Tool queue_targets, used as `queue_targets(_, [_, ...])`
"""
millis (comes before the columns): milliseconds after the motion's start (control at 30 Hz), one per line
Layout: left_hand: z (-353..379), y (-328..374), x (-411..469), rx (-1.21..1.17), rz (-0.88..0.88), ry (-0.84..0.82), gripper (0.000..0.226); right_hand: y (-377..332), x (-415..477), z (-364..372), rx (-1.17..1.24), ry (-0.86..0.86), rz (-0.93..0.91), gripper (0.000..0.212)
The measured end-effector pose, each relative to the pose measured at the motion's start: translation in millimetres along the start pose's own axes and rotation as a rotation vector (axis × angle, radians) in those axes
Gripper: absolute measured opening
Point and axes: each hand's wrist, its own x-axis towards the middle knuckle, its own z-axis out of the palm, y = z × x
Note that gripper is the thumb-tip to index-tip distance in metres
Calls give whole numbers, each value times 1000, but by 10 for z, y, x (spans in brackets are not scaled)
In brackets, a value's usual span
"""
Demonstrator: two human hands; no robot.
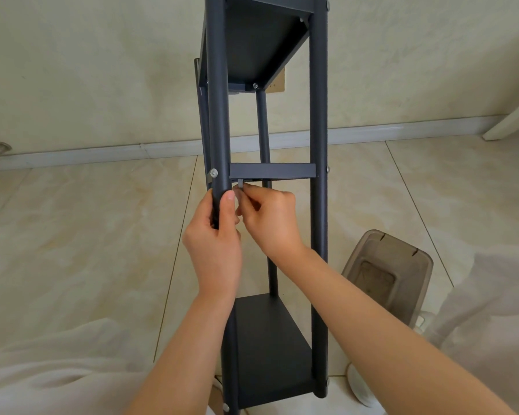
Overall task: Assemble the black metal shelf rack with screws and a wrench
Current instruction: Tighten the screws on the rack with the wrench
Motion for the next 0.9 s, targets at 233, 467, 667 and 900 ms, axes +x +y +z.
queue_targets(233, [-13,11,5,11,5,-14,35,104,7,161,26,148,-82,25])
queue_targets(467, [-4,27,-7,30,33,-28,34,109,29,187,53,154,-60,31])
queue_targets(667, [14,25,-17,28,18,-24,40,117,-15,100,47,2,88,33])
queue_targets(900, [37,24,-18,26,19,-29,39,19,-170,-83,100,-85,270,35])
